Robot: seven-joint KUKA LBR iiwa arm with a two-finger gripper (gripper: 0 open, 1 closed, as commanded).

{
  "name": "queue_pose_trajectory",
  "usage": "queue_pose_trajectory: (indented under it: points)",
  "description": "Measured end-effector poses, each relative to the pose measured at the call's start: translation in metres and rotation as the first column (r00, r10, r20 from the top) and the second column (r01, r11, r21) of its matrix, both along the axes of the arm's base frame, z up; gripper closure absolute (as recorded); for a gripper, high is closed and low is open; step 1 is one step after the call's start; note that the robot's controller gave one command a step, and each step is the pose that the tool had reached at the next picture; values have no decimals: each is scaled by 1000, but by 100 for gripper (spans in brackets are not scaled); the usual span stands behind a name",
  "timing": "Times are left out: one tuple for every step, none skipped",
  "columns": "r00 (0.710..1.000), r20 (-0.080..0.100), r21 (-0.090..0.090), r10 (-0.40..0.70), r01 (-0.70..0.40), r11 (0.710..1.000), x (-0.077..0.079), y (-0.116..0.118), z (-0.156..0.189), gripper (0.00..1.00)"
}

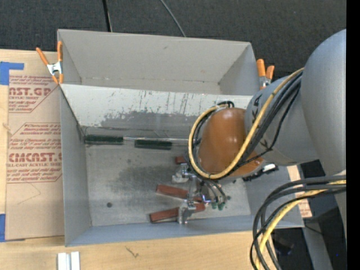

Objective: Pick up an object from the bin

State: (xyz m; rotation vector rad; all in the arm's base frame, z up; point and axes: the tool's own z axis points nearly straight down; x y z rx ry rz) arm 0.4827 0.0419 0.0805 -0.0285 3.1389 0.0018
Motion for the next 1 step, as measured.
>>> queue_pose_trajectory:
  points:
    - [980, 24, -2, 195, -195, 981, 4, -2, -5, 100]
